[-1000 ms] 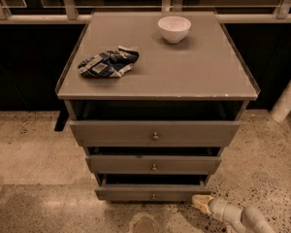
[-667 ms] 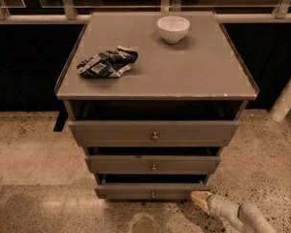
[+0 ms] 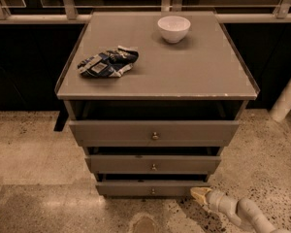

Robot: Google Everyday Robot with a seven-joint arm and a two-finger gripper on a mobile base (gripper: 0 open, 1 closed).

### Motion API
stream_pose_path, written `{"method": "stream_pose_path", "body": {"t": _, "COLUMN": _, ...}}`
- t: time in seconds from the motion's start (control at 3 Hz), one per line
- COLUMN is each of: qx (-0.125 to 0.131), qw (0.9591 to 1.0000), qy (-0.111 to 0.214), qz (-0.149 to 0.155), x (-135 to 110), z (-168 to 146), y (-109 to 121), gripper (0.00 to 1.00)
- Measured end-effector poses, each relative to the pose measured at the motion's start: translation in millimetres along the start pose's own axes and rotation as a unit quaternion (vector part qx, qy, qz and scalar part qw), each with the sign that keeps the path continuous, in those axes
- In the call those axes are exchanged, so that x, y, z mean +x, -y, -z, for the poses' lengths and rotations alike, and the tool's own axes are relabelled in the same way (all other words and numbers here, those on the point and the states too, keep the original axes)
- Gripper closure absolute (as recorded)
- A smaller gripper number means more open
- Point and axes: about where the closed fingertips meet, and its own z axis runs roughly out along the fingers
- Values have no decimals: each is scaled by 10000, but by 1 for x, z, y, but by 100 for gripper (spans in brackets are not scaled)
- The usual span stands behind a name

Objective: Close bottom drawer

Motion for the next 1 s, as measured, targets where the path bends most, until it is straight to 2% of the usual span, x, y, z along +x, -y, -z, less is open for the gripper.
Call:
{"method": "stream_pose_path", "body": {"t": 0.33, "qx": 8, "qw": 10000, "qy": -2, "qz": 2, "x": 0, "z": 0, "y": -1, "gripper": 100}}
{"method": "stream_pose_path", "body": {"t": 0.67, "qx": 253, "qw": 9996, "qy": -61, "qz": 58, "x": -13, "z": -8, "y": 13, "gripper": 100}}
{"method": "stream_pose_path", "body": {"t": 1.0, "qx": 253, "qw": 9996, "qy": -61, "qz": 58, "x": -11, "z": -6, "y": 9, "gripper": 100}}
